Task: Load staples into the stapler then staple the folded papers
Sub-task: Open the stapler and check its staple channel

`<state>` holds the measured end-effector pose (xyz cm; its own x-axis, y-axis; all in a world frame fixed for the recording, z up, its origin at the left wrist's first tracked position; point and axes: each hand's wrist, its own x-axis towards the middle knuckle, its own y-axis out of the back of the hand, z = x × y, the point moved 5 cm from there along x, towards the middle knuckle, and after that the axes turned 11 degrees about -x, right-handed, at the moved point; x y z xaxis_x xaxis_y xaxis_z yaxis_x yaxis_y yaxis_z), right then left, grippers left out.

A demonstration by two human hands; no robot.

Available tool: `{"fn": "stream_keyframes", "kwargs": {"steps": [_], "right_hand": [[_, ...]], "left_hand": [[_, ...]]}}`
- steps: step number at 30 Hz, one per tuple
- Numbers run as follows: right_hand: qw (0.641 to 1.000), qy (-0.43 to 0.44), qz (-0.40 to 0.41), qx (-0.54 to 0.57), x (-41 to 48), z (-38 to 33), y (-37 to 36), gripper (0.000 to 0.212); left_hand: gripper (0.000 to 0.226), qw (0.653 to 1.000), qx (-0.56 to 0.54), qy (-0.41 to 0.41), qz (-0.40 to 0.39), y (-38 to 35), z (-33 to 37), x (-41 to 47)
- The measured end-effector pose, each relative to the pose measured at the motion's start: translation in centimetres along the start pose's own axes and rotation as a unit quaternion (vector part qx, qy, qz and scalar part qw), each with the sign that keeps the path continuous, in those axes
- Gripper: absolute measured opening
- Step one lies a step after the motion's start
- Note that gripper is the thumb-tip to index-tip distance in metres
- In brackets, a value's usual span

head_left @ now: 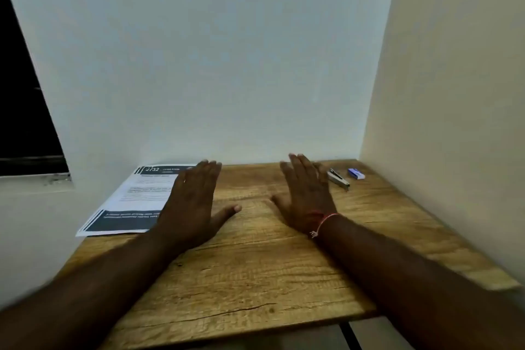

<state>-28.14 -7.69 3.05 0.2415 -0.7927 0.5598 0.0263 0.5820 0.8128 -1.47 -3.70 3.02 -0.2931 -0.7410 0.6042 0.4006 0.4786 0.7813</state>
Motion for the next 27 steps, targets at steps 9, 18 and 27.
{"fn": "stream_keyframes", "kwargs": {"steps": [9,18,27], "right_hand": [[0.939,-0.303,-0.141,-0.08,0.6,12.5,-3.1,0.061],[0.932,-0.328,-0.147,-0.054,2.2,14.9,-5.0,0.039],[0.954,-0.114,0.097,0.259,2.6,4.5,-1.4,0.013]], "left_hand": [[0.102,1.0,-0.002,-0.026,0.016,-0.1,-0.5,-0.1],[0.099,0.999,-0.046,-0.004,0.01,-0.3,-0.7,0.3],[0.064,0.919,-0.342,0.189,0.053,0.4,0.8,2.2]]}}
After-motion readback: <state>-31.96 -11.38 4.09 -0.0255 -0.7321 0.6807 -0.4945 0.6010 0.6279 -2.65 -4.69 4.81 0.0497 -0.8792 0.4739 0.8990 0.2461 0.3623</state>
